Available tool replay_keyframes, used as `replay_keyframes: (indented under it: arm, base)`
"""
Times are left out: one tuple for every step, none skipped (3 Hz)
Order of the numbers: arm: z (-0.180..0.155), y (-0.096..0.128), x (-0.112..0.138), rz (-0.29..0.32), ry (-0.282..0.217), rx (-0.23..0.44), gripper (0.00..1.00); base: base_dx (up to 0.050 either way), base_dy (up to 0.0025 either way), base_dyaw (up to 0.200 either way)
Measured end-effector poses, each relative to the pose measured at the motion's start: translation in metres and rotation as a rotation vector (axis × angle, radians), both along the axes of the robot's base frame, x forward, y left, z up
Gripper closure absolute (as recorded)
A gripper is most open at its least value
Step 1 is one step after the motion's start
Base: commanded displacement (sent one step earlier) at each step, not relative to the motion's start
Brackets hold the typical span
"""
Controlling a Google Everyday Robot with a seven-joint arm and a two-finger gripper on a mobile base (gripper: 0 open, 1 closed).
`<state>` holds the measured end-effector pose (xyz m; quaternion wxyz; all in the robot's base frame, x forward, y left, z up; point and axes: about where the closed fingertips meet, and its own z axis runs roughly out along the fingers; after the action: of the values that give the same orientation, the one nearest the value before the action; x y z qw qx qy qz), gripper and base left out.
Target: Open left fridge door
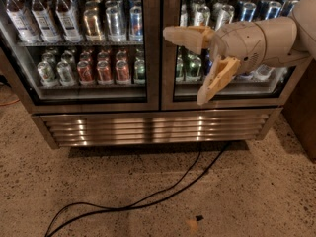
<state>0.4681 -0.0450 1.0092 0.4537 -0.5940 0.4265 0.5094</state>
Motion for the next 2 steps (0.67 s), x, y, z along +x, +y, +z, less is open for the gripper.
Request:
replay_keyframes:
  arm:
    - [-0.0091,0.0019,0.0037,-0.073,0.024,-0.132,0.00]
    - [-0.0091,0.0020,0.0037,-0.073,0.024,-0.132,0.00]
  base:
    - [0.000,0.00000,0.000]
    - [0.000,0.00000,0.000]
